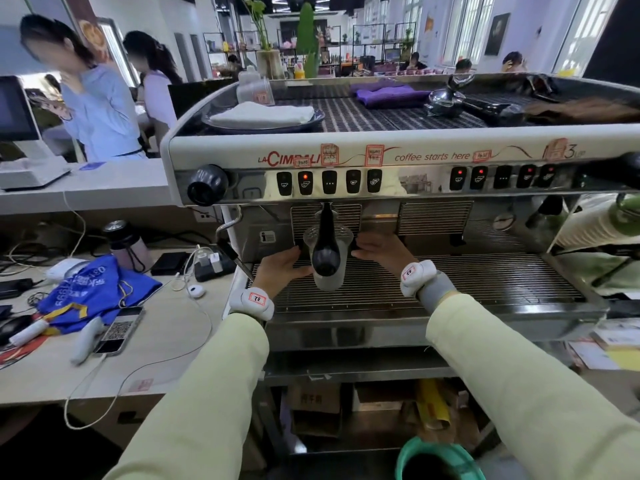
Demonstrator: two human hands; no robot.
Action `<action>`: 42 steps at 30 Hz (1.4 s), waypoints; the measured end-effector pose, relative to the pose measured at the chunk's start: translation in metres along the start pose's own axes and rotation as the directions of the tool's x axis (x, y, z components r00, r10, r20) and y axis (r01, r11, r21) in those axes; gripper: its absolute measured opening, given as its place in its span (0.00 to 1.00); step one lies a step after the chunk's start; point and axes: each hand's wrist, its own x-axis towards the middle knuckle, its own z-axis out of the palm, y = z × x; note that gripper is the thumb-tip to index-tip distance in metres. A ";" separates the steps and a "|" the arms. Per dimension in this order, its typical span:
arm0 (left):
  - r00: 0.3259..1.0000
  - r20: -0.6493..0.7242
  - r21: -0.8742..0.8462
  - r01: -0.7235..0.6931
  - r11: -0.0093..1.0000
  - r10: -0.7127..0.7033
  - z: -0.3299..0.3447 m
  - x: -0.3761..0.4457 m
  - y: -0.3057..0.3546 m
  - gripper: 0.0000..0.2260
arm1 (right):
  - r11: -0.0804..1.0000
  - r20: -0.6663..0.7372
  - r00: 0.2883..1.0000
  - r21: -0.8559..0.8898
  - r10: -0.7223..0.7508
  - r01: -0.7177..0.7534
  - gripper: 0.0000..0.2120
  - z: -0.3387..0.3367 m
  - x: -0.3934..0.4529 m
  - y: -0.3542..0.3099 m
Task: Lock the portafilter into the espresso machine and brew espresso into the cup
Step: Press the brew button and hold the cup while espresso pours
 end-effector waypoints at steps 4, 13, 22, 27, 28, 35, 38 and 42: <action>0.998 -0.005 0.027 -0.066 0.997 0.066 0.002 -0.001 -0.001 0.31 | 0.998 0.001 1.000 0.059 0.006 -0.006 0.22 0.002 0.002 0.001; 0.995 0.020 0.009 -0.093 0.996 0.093 0.004 -0.002 0.008 0.18 | 0.992 0.015 1.000 0.126 -0.013 0.011 0.18 0.004 0.003 0.000; 0.993 0.009 0.007 -0.118 0.993 0.118 0.009 -0.008 0.018 0.19 | 0.984 0.015 1.000 0.176 -0.003 0.000 0.21 0.006 0.005 0.005; 0.996 -0.057 -0.051 -0.070 0.996 0.067 0.010 -0.007 0.021 0.15 | 0.986 0.010 1.000 0.166 -0.024 0.022 0.17 0.006 0.005 0.004; 0.996 -0.059 -0.045 -0.066 0.997 0.063 0.011 -0.007 0.021 0.15 | 0.986 0.006 1.000 0.164 -0.026 0.025 0.17 0.006 0.005 0.004; 0.997 -0.047 -0.105 -0.068 0.992 0.064 0.010 -0.008 0.021 0.16 | 0.988 0.008 0.999 0.151 -0.035 0.034 0.18 0.008 0.004 0.005; 0.998 -0.034 -0.148 -0.050 0.988 0.045 0.011 -0.009 0.022 0.18 | 0.991 0.006 0.999 0.132 -0.039 0.038 0.19 0.009 0.006 0.008; 0.999 -0.023 -0.153 -0.050 0.987 0.048 0.010 -0.008 0.021 0.16 | 0.987 -0.001 1.000 0.160 -0.011 0.011 0.21 0.010 0.004 0.007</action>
